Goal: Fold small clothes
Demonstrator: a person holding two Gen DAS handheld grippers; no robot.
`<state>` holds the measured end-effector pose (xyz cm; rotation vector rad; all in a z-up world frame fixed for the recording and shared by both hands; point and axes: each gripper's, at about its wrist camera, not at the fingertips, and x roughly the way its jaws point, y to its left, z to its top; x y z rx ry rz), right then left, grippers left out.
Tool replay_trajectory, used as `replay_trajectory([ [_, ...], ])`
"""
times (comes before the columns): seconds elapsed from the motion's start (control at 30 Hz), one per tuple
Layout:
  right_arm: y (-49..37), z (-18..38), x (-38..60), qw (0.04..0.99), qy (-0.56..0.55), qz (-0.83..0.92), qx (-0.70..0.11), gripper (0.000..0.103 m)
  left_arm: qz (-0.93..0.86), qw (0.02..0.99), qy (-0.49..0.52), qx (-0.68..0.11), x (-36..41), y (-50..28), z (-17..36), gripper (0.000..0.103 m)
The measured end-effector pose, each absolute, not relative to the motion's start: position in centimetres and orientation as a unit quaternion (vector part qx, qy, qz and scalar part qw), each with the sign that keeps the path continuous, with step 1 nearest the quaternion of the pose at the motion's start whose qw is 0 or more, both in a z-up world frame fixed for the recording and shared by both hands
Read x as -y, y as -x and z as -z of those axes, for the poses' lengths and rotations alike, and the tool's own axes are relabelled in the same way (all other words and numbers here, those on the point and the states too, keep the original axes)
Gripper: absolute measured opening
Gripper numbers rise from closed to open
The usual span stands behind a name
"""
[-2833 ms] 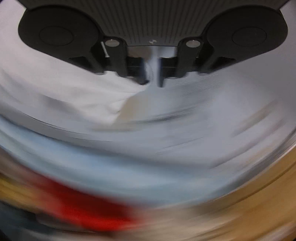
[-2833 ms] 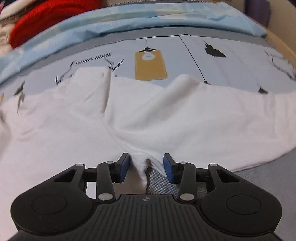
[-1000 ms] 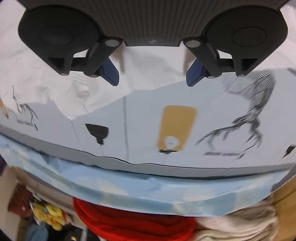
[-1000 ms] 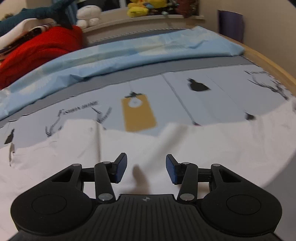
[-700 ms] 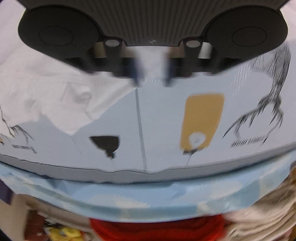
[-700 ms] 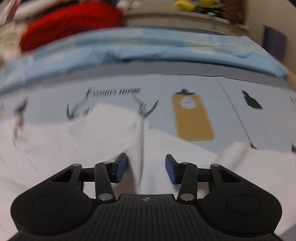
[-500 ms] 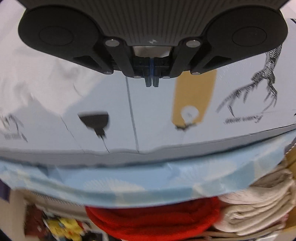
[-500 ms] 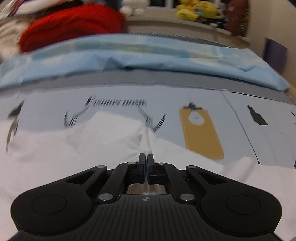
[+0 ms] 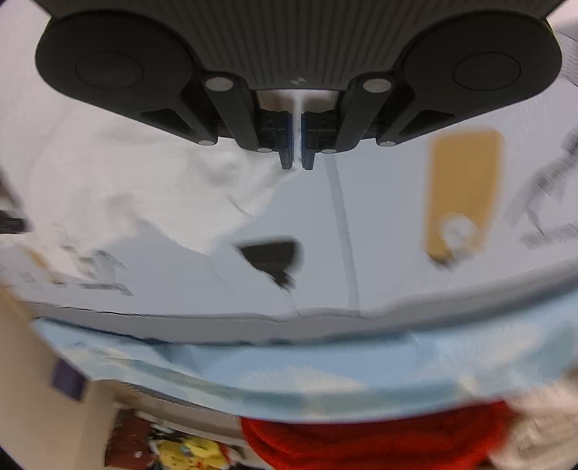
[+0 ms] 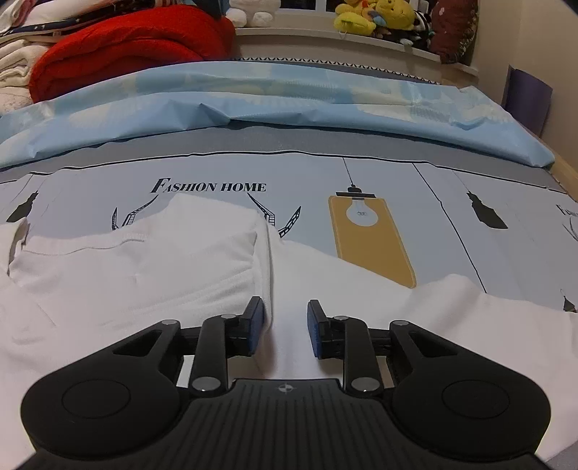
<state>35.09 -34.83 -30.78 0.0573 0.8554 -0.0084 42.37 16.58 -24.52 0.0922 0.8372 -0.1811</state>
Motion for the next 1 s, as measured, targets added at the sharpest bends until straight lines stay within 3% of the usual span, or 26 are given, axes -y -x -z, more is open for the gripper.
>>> replay_trajectory([
  [0.23,-34.8,30.3,36.2,0.908,-0.024,0.047,-0.416,0.032,0.004,0.942,-0.090,-0.324,-14.7,-43.0,22.6,0.007],
  [0.3,-34.6,30.1,37.2,0.902,-0.026,0.074,-0.425,0.032,-0.010,0.941,-0.077,-0.330,-15.2,-42.7,21.2,0.014],
  [0.43,-32.7,27.6,38.6,0.909,-0.060,0.059,-0.408,0.032,0.120,0.916,0.005,-0.383,-15.7,-39.9,19.6,0.017],
  [0.47,-31.8,26.6,38.4,0.912,-0.065,0.039,-0.403,0.033,0.157,0.905,0.008,-0.396,-15.2,-39.0,19.6,0.021],
  [0.53,-30.0,25.4,38.0,0.907,-0.086,-0.009,-0.413,0.035,0.212,0.881,-0.003,-0.423,-14.1,-37.0,20.5,0.044],
  [0.57,-29.1,25.2,37.8,0.896,-0.097,-0.035,-0.432,0.039,0.218,0.871,-0.025,-0.439,-13.6,-35.9,21.5,0.047],
  [0.63,-26.9,25.1,37.7,0.873,-0.112,-0.054,-0.472,0.040,0.190,0.837,-0.088,-0.505,-12.7,-34.2,24.1,0.047],
  [0.73,-22.7,24.9,38.2,0.846,-0.120,-0.048,-0.517,0.040,0.168,0.837,-0.139,-0.502,-12.1,-31.0,22.7,0.048],
  [0.87,-16.3,23.7,39.6,0.830,-0.139,-0.059,-0.536,0.041,0.126,0.834,-0.107,-0.526,-12.9,-27.1,19.5,0.048],
  [1.0,-10.9,23.6,41.0,0.812,-0.168,-0.053,-0.556,0.042,0.108,0.824,-0.004,-0.556,-14.6,-20.6,17.7,0.048],
])
